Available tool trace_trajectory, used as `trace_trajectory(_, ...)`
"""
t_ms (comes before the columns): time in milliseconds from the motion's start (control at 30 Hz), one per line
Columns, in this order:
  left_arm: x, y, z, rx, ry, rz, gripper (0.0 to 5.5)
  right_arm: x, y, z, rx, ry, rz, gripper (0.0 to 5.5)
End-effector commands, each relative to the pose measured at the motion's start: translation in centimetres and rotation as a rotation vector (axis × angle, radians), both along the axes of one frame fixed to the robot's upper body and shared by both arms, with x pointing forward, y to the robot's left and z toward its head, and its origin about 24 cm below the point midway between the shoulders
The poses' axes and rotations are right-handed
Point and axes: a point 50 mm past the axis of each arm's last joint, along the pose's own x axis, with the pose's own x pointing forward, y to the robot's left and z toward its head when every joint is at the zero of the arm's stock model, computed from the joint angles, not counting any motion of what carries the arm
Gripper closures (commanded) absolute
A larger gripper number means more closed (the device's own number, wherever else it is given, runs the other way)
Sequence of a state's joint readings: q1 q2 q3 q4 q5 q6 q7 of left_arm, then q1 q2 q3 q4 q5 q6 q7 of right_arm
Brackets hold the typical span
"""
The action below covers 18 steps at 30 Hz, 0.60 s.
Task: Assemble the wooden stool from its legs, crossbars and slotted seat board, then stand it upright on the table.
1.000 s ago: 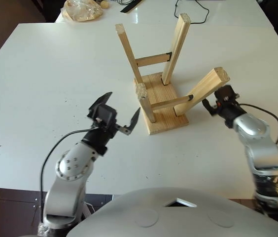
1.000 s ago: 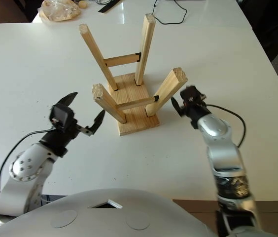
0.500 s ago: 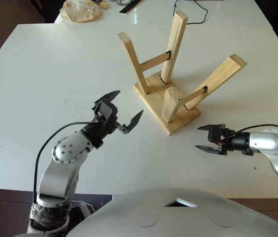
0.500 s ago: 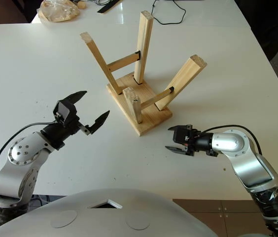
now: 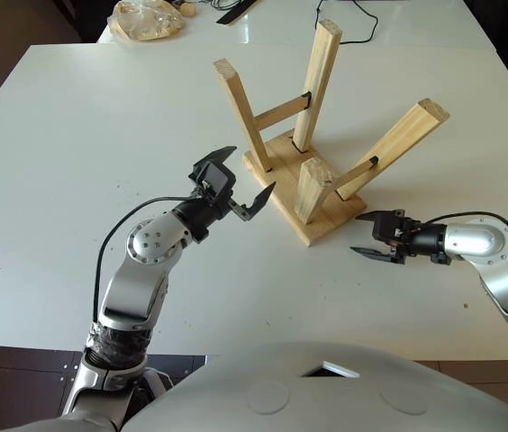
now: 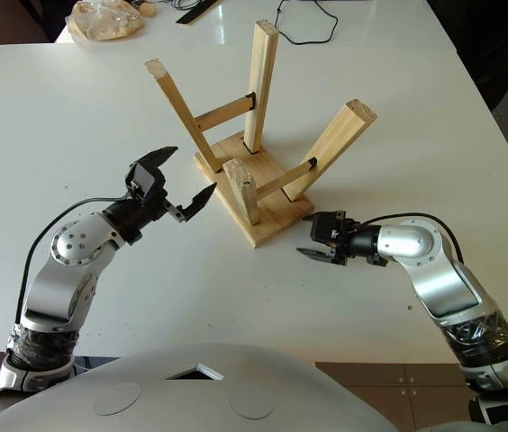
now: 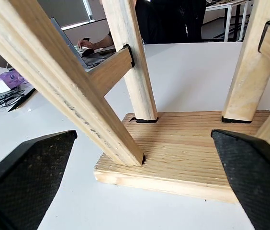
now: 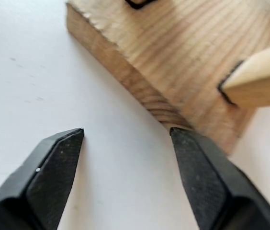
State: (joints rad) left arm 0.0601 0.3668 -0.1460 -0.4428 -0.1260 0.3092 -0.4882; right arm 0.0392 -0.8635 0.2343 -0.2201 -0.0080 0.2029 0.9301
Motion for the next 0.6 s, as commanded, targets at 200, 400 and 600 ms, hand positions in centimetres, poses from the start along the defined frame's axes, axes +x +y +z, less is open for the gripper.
trace_trajectory(200, 2.0, -3.9, -1.8, -0.069, 0.047, -0.059, 0.29, 1.9, -1.1, -2.6, -0.158, -0.003, -0.077, 2.16)
trace_trajectory(400, -1.4, -1.4, -4.5, 0.048, 0.203, -0.152, 0.29, 4.6, -1.9, -2.7, -0.199, -0.092, -0.157, 2.16)
trace_trajectory(600, -0.9, 3.7, -5.3, 0.146, 0.259, -0.089, 0.29, 5.8, -2.7, -3.4, -0.218, -0.145, -0.22, 2.16)
